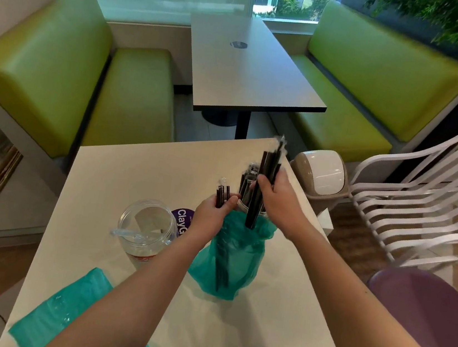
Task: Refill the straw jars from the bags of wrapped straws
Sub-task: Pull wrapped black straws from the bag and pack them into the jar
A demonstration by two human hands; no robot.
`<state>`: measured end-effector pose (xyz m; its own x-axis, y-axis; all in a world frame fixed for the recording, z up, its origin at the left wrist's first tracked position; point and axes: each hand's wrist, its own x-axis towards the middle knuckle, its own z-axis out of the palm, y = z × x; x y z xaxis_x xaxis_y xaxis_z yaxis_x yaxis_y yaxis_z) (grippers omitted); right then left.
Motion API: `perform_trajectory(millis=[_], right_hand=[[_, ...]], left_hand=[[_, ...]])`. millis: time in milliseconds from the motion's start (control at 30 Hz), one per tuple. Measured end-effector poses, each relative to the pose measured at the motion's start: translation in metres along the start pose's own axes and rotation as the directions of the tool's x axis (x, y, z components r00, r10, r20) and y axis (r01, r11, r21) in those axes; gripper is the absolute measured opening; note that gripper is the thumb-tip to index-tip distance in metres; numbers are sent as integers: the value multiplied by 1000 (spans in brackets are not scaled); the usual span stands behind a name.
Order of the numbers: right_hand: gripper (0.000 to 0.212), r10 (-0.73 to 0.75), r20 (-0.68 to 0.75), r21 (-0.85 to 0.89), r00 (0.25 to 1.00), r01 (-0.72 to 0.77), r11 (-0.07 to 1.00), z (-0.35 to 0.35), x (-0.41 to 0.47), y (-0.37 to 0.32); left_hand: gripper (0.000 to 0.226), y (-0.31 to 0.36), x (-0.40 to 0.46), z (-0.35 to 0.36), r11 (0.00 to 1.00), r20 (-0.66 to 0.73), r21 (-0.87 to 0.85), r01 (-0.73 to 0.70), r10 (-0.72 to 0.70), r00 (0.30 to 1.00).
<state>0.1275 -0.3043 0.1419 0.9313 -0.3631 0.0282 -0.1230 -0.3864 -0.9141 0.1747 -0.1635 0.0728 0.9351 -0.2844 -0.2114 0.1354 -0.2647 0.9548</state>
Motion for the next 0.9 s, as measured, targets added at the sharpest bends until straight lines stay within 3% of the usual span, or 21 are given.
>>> perform_trajectory(millis=[333,500,600,767,900], right_hand=[[21,-187,-238,-27,953,186,982,-40,24,-48],[19,-212,-215,-78,953,200,977,-27,15,-33],[21,-269,-219,-223,938,220,950,-23,9,-27],[29,-148,-121,-296,982,107,949,-14,15,8],[37,-193,-136,-642,972,62,764,-8,16,38]], left_hand=[[32,15,14,15,883,-51,469,-15,44,998],[30,16,16,24,835,-92,550,-3,64,994],[28,14,16,26,834,-117,552,7,69,991],[30,9,16,26,865,-132,501,1,75,988],[31,4,15,25,879,-135,477,-14,89,987]])
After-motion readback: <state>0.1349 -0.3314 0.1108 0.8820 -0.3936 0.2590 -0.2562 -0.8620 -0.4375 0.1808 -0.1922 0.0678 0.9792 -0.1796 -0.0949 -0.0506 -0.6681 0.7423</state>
